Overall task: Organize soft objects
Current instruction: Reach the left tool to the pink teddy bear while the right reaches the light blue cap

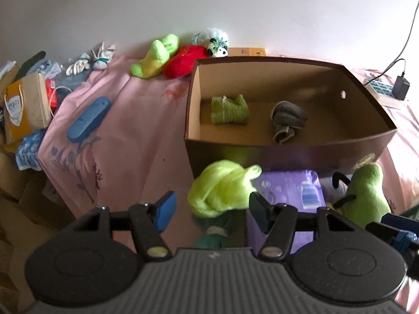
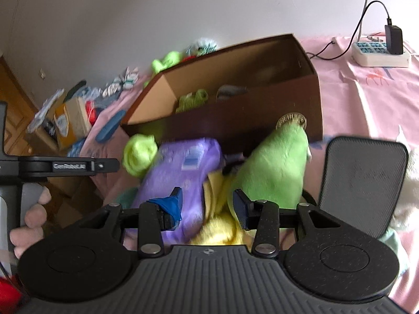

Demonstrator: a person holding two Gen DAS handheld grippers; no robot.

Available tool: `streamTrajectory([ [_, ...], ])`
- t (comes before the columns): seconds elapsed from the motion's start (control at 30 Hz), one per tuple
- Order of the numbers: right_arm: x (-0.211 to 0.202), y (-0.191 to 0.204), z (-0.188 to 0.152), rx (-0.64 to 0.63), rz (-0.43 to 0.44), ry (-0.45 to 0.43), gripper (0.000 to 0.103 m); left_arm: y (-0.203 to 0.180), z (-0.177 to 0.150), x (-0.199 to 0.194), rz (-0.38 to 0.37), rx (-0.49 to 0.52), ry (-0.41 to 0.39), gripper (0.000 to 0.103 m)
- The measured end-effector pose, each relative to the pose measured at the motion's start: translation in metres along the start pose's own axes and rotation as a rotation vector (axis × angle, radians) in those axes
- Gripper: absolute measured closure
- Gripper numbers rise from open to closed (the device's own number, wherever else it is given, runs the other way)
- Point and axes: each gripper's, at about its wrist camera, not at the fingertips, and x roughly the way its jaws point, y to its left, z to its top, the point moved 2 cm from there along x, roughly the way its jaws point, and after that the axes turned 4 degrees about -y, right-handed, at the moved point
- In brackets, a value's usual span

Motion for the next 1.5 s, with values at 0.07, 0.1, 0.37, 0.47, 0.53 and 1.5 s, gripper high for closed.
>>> streamTrajectory([
  [0.07, -0.003, -0.002, -0.007, -0.005, 0.023, 0.026, 0.077, 0.008, -0.011, -0.004, -0.017, 0.006, -0.003, 0.041],
  [0.1, -0.004, -0.004, -0.01, -0.004, 0.036, 0.043, 0.077, 0.011, -0.016, -0.005, -0.021, 0.005, -0.003, 0.041],
  [0.37, -0.021, -0.015, -0.033, -0.011, 0.117, 0.195, 0.077, 0.034, -0.066, -0.011, -0.148, -0.022, 0.105, 0.041],
  [0.47, -0.025, -0.019, -0.044, 0.008, 0.148, 0.261, 0.077, 0.033, -0.083, -0.017, -0.23, -0.006, 0.133, 0.041],
  [0.53, -0.028, -0.021, -0.049, 0.006, 0.141, 0.284, 0.077, 0.028, -0.096, -0.021, -0.306, 0.032, 0.157, 0.04],
  [1.5, -0.03, -0.032, -0.052, 0.063, 0.098, 0.265, 0.077, -0.083, -0.161, -0.035, -0.403, 0.75, 0.07, 0.032],
])
